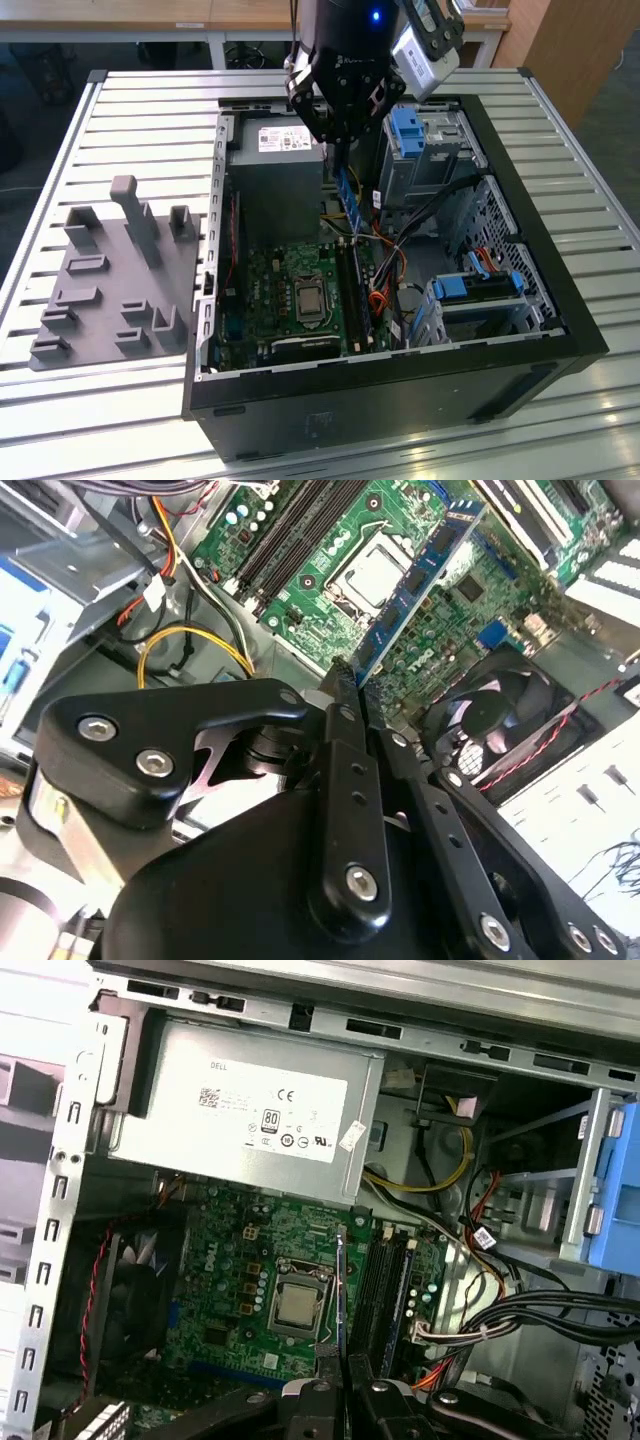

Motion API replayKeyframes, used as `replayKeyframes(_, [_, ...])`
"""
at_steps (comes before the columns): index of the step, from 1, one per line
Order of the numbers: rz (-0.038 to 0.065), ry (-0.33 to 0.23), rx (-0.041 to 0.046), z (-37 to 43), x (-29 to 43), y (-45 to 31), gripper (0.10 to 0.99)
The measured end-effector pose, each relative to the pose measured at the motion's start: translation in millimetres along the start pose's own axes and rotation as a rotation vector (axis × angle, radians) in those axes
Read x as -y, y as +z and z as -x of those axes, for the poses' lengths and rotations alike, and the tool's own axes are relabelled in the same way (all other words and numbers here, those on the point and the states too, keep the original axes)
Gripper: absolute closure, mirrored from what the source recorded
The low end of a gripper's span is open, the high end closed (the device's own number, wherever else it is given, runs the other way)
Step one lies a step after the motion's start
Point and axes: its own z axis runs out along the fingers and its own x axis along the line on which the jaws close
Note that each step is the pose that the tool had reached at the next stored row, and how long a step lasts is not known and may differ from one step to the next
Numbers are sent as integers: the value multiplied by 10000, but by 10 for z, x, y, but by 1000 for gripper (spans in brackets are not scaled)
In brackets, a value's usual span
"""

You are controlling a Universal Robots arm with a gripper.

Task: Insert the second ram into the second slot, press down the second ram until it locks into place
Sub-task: 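Insert the second ram into the second slot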

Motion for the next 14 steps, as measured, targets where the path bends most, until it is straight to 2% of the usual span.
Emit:
replayKeyframes(12, [39, 1570, -18, 0, 0, 2, 949])
replayKeyframes(14, [8, 1641, -21, 1, 0, 7, 949])
